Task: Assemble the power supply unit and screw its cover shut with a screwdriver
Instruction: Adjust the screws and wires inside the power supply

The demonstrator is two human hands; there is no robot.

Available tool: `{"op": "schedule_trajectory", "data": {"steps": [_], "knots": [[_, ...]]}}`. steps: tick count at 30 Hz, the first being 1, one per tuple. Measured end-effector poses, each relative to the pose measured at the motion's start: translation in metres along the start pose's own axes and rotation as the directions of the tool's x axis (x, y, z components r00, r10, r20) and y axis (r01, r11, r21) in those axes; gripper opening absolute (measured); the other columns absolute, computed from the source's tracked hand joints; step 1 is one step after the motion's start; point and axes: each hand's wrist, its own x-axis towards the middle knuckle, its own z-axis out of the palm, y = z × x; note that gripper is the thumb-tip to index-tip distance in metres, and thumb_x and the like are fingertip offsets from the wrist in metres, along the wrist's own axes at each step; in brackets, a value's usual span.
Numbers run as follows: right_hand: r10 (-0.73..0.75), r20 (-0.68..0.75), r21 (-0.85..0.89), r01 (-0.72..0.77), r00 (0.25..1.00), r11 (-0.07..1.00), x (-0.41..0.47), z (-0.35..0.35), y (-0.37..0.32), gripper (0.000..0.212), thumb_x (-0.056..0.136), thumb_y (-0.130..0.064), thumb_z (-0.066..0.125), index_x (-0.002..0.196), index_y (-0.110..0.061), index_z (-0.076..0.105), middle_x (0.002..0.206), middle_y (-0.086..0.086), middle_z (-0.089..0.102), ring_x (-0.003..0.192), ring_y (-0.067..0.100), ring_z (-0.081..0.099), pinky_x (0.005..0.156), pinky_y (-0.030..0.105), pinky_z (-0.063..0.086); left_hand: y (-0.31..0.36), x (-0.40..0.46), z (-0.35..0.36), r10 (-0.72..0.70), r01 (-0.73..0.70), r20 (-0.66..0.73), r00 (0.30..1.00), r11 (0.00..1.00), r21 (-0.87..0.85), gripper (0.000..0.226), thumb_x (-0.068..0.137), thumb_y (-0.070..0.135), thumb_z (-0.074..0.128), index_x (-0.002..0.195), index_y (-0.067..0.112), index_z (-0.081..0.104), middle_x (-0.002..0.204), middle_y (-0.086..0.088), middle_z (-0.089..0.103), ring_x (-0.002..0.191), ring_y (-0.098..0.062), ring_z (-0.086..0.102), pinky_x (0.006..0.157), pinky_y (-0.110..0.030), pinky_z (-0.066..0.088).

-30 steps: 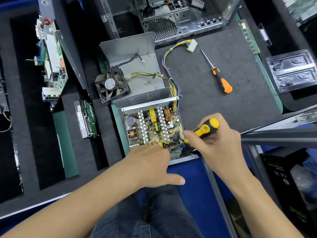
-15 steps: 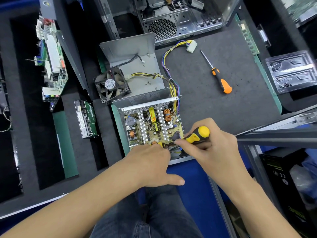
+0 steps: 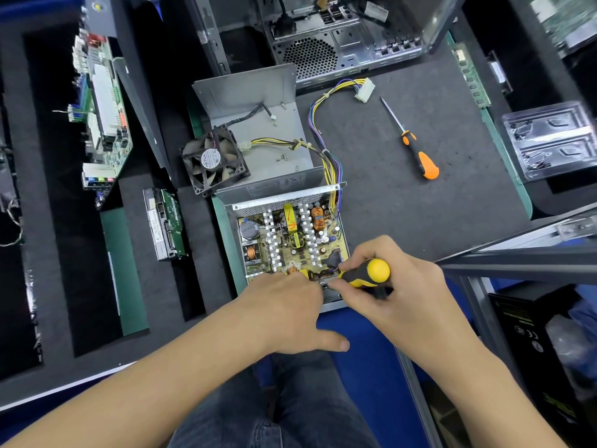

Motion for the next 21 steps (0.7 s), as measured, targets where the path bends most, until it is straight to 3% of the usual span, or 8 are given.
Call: {"op": "schedule_trajectory", "data": {"steps": [4,7,11,13,15,18,21], "knots": [[-0.014,0.031,-0.057,0.016,0.999,0.998,-0.001,0.0,-0.003,0.027,0.08,-0.045,0.069,0.096,-0.035,0.05,0.092,-0.014,0.064,0.08,0.01,0.063,0.061,0.022,0.05,0.001,-0.001,0.0,-0.007,0.006,-0.022,1.0,0.999,-0.031,0.062,0.077,0.084,0.052,0.068,0.024,0.038,0.068,0.005,0.045,0.056,-0.009,0.039,0.049,-0.029,0.025],[-0.066,0.044,-0.134,0.071,0.997,0.988,-0.004,0.0,-0.006,0.027,0.082,-0.041,0.069,0.097,-0.035,0.048,0.09,-0.012,0.064,0.077,0.013,0.062,0.061,0.025,0.049,0.0,0.0,0.002,-0.019,0.018,-0.029,0.999,0.999,-0.037,0.062,0.075,0.085,0.052,0.071,0.024,0.042,0.069,0.006,0.047,0.057,-0.008,0.04,0.049,-0.029,0.026],[-0.202,0.018,-0.316,0.198,0.979,0.928,-0.007,0.003,-0.011,0.048,0.078,-0.022,0.083,0.108,-0.029,0.046,0.083,-0.009,0.061,0.054,0.016,0.057,0.044,0.029,0.05,-0.001,0.003,0.004,-0.004,0.003,-0.027,1.0,0.999,-0.04,0.063,0.075,0.086,0.05,0.079,0.023,0.053,0.071,0.005,0.05,0.059,-0.009,0.044,0.052,-0.029,0.03],[-0.276,0.048,-0.376,0.274,0.96,0.885,-0.008,0.003,-0.014,0.04,0.083,-0.019,0.081,0.106,-0.024,0.049,0.079,-0.004,0.059,0.051,0.017,0.051,0.041,0.031,0.048,-0.001,0.003,0.004,0.005,-0.006,-0.02,1.0,0.998,-0.056,0.062,0.076,0.084,0.05,0.089,0.024,0.061,0.075,0.005,0.054,0.064,-0.013,0.049,0.057,-0.03,0.036],[-0.284,0.083,-0.395,0.293,0.955,0.871,-0.01,0.002,-0.019,0.016,0.089,-0.026,0.067,0.097,-0.018,0.055,0.08,-0.003,0.056,0.058,0.016,0.049,0.046,0.032,0.048,-0.002,0.005,0.004,0.02,-0.02,-0.007,1.0,0.999,-0.044,0.055,0.078,0.078,0.049,0.088,0.026,0.061,0.079,0.005,0.057,0.072,-0.019,0.055,0.062,-0.031,0.041],[-0.223,0.137,-0.395,0.26,0.965,0.881,-0.011,-0.003,-0.027,0.014,0.089,-0.027,0.053,0.091,-0.014,0.057,0.089,-0.002,0.056,0.076,0.021,0.055,0.057,0.035,0.052,-0.002,0.006,0.003,0.02,-0.02,0.014,1.0,1.0,-0.013,0.057,0.079,0.076,0.047,0.084,0.02,0.061,0.076,0.003,0.053,0.07,-0.021,0.056,0.061,-0.031,0.042],[-0.247,0.08,-0.465,0.255,0.966,0.848,-0.011,-0.005,-0.033,0.015,0.087,-0.021,0.065,0.08,-0.011,0.056,0.074,-0.001,0.05,0.06,0.018,0.046,0.045,0.032,0.047,-0.004,0.006,0.005,0.036,-0.036,-0.004,0.999,0.999,-0.007,0.065,0.078,0.08,0.045,0.084,0.018,0.062,0.075,0.002,0.056,0.064,-0.018,0.052,0.054,-0.029,0.036]]}}
